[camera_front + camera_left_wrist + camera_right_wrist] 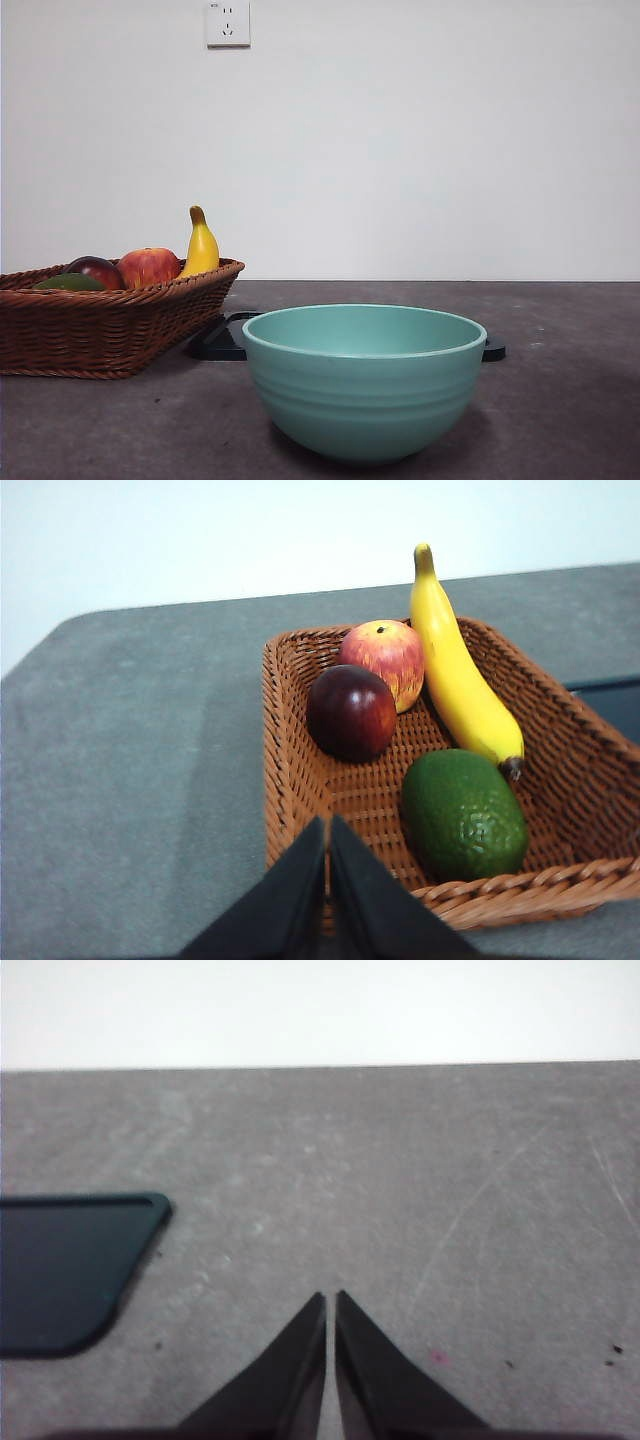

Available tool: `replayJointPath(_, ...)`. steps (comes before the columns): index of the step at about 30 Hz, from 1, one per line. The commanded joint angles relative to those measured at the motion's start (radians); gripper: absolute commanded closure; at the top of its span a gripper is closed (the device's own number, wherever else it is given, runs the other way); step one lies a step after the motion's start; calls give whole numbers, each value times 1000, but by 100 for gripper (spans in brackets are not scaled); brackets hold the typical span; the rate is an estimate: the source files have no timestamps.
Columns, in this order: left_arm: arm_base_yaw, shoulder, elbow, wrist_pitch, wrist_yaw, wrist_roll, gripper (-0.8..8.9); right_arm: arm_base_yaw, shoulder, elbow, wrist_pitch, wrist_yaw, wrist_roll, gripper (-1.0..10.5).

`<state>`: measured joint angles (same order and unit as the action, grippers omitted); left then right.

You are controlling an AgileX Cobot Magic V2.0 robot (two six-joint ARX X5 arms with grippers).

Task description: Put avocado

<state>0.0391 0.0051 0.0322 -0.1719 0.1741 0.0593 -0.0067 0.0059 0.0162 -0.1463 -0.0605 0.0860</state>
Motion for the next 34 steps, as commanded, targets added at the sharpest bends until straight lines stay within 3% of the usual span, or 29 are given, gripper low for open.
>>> replayJointPath(1,3,-2,-20,-8,-1,-150,807,0,-2,-5,11,-14,51,939)
replayJointPath(8,3,-2,-20,-8,-1,-404,806,0,-2,-2,14,-36,141,939)
replayJointPath(15,3,-1,29,-51,-1,-496,805,0,-2,67,3,-63,224,940)
replayJointPath(23,3,63,164,-141,25,-506,804,0,78,233,-100,-77,236,940)
replayJointPath(28,3,175,283,-217,95,-480,804,1,203,362,-159,-157,203,940)
replayJointPath(34,0,355,449,-356,204,-343,804,8,410,562,-331,-295,98,940)
